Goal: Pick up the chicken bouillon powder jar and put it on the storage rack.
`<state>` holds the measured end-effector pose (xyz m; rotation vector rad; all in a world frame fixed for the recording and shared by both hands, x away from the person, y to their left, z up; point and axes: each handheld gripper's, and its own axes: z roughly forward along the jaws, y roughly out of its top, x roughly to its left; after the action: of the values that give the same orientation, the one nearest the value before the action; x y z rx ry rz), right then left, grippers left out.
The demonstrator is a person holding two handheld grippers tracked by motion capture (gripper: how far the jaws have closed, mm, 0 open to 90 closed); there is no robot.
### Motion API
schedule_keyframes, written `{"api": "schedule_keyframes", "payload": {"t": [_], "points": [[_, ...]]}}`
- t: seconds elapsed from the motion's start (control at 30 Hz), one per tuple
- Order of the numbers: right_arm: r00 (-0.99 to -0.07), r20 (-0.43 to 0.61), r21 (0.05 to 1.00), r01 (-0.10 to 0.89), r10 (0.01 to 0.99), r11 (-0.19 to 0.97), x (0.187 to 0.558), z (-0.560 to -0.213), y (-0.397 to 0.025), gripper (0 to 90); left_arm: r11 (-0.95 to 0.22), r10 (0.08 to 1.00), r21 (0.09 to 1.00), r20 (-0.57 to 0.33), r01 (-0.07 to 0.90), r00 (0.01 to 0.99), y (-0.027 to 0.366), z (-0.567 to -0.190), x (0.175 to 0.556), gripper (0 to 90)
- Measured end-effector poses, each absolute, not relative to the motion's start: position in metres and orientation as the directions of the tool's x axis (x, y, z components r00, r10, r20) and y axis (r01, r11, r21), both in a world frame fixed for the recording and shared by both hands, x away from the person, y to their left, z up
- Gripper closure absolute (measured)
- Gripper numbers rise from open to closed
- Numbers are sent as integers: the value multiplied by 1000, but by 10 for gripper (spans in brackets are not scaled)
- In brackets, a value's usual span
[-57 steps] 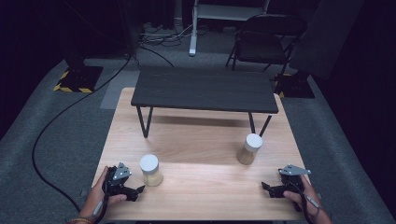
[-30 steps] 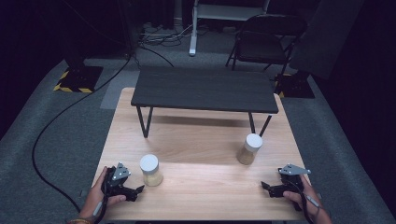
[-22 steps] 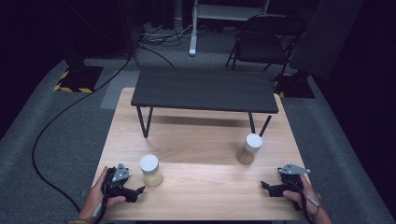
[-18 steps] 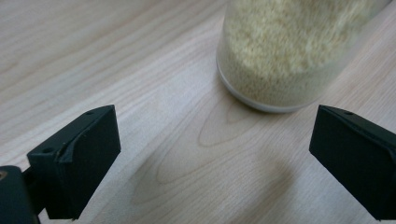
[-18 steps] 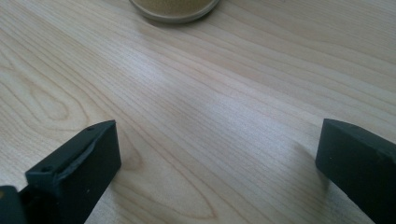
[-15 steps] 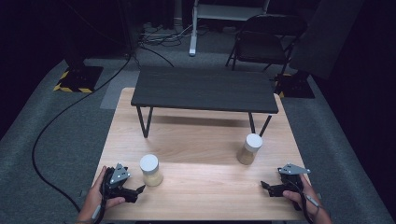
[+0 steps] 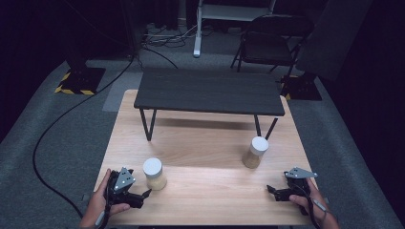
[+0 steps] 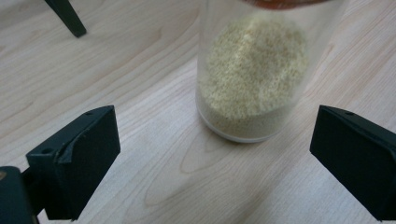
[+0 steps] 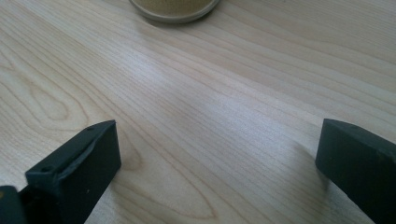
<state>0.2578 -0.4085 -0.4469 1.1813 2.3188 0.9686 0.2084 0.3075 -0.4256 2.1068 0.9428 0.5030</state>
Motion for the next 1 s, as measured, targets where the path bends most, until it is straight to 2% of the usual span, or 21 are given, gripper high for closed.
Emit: {"api": "schedule_keyframes", "payload": {"t": [0.37,0.57,1.0], "points": [[-584,-11,715,562,812,415,258,-447,-409,0,-417,750,798,31,435,661,305,-421,205,17],[-584,-11,715,563,812,414,258,-447,-408,0,-432,750,797,58,422,659,295,-418,202,17],[-584,-11,715,563,812,414,258,-447,-408,0,-408,752,809,36,423,658,286,-416,208,14]]}}
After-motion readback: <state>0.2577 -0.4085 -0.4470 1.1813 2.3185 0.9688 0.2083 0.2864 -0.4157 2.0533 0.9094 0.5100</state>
